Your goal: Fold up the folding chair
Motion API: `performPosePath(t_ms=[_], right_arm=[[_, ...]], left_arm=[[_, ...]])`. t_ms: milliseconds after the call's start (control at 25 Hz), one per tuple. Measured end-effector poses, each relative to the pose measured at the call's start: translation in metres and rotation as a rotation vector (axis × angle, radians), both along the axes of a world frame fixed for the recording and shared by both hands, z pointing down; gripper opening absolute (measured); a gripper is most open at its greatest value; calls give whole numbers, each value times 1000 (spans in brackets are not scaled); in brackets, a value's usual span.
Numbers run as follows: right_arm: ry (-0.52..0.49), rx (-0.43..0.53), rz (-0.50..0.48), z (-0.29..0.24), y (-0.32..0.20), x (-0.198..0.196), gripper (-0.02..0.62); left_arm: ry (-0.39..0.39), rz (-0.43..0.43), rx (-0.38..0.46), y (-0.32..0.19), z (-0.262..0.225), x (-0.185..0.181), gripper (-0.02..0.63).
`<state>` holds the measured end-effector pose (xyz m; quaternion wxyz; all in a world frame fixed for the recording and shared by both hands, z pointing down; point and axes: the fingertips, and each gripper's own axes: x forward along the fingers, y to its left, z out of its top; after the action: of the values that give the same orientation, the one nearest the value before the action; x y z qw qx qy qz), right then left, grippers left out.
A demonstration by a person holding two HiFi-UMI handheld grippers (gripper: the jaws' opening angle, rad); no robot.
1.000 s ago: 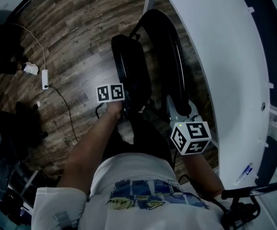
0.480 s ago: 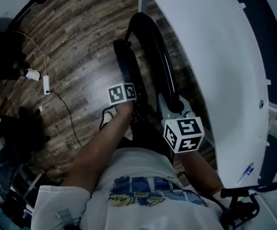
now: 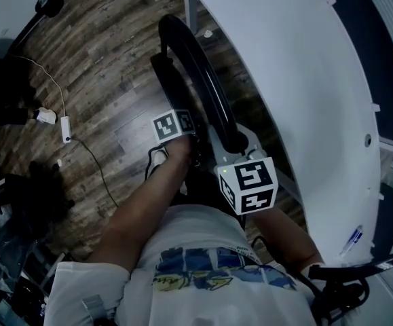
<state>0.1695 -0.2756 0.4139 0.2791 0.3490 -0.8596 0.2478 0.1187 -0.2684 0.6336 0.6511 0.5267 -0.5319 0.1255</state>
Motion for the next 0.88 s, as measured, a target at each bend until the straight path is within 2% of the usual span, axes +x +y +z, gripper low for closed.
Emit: performPosePath(t_ms=[120, 240, 440, 680, 880], right_arm=[[2, 23, -18, -5, -10, -3, 64], [9, 52, -23, -8, -23, -5, 64], [15, 68, -25, -8, -48, -16, 67], [9, 34, 7, 0, -92, -14, 74], [8, 6, -24, 13, -123, -14, 74]], left_arm=[[-38, 7, -14, -14, -1, 0, 132], [-43, 1, -20, -35, -3, 2, 132], [-13, -13, -40, -69, -4, 4, 132], [16, 9, -53, -112, 3, 12, 132], [70, 3, -81, -137, 13, 16, 132]])
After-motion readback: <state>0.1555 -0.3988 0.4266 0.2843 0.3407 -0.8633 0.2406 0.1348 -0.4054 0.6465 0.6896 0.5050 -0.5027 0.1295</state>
